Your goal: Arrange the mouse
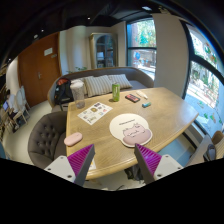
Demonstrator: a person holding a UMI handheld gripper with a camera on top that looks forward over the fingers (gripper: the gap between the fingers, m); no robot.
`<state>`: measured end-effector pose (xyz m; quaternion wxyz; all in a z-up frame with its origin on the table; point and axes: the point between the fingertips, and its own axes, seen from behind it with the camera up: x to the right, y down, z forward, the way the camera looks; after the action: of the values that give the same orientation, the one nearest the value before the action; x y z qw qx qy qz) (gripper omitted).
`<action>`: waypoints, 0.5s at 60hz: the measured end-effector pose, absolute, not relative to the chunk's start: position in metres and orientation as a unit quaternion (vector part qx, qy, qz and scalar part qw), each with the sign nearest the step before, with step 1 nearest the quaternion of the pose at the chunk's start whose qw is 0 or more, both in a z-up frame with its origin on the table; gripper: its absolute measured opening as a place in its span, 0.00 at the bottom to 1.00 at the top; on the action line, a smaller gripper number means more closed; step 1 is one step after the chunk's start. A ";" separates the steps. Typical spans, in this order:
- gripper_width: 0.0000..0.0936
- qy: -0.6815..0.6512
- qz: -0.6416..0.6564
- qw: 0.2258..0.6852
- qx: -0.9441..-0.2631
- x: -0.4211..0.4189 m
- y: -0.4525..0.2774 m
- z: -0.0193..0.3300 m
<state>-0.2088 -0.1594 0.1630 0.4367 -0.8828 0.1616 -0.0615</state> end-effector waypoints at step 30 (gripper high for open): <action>0.89 0.134 -0.005 0.441 -0.887 -0.314 -0.154 0.130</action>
<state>-0.3137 -0.1538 0.1304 0.4408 -0.8875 0.1343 -0.0045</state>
